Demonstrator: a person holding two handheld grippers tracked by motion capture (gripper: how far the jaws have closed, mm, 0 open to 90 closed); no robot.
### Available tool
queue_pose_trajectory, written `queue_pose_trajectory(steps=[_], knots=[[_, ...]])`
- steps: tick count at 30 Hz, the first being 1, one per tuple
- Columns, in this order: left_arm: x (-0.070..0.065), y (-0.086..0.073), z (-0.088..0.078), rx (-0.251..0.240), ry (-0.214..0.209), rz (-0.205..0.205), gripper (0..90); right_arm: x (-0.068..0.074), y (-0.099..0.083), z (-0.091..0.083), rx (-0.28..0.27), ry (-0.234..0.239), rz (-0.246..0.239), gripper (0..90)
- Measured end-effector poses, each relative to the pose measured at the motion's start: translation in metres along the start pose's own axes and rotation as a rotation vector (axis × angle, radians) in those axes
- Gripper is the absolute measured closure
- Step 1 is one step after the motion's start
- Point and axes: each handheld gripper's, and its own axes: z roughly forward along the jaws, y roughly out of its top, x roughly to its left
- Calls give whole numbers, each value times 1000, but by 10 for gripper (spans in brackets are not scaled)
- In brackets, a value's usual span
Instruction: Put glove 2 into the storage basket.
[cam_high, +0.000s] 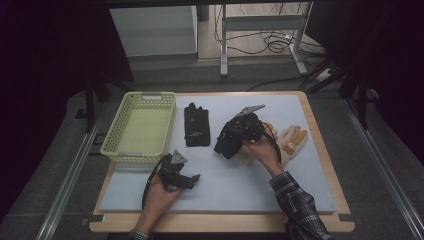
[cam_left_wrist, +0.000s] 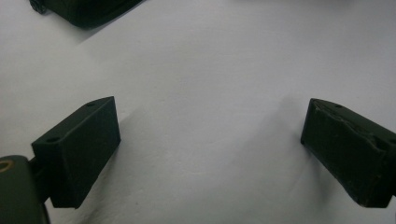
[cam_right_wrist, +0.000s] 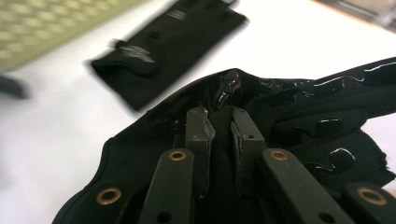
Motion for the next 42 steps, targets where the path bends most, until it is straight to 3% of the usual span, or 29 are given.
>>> queue_pose_trajectory(steps=[6, 8, 10, 14, 15, 17, 18, 19, 21, 23, 25, 28, 29, 30, 33, 35, 39, 42], knots=[[0, 0, 0, 0, 1, 2, 51, 32, 0, -26, -29, 104, -111, 788], [0, 0, 0, -2, 1, -1, 51, 49, -10, -36, -29, 175, -156, 786], [0, 0, 0, -2, 1, 0, 51, 52, -13, -37, -25, 190, -169, 785], [0, 0, 0, -2, 1, -1, 51, 69, -46, -36, 29, 267, -233, 783], [0, 0, 0, -2, 0, -3, 51, 69, -46, -36, 29, 267, -233, 783], [0, 0, 0, -2, 0, -3, 51, 76, -64, -30, 43, 281, -270, 733], [0, 0, 0, -2, 0, -3, 51, 76, -64, -30, 43, 281, -270, 733], [0, 0, 0, -2, 1, -3, 51, 75, -70, -28, 28, 272, -267, 622], [0, 0, 0, -2, 1, -2, 51, 73, -70, -28, 10, 265, -260, 582], [0, 0, 0, -2, 1, -3, 51, 65, -66, -31, -25, 243, -213, 539], [0, 0, 0, 1, 1, 2, 51, 53, -59, -33, -50, 218, -159, 519], [0, 0, 0, 1, 1, 3, 51, 48, -56, -32, -49, 195, -145, 519], [0, 0, 0, 1, 1, 2, 51, 44, -54, -28, -38, 163, -131, 528], [0, 0, 0, 1, 1, 2, 51, 44, -54, -28, -38, 163, -131, 528], [0, 0, 0, 1, 1, 3, 51, 34, -55, -22, -17, 98, -112, 654], [0, 0, 0, 1, 0, 1, 51, 29, -57, -20, -16, 84, -90, 714], [0, 0, 0, 1, 0, 0, 51, 19, -60, -17, -14, 24, -45, 757], [0, 0, 0, 1, 0, 1, 51, 17, -61, -13, 2, 15, -41, 761]])
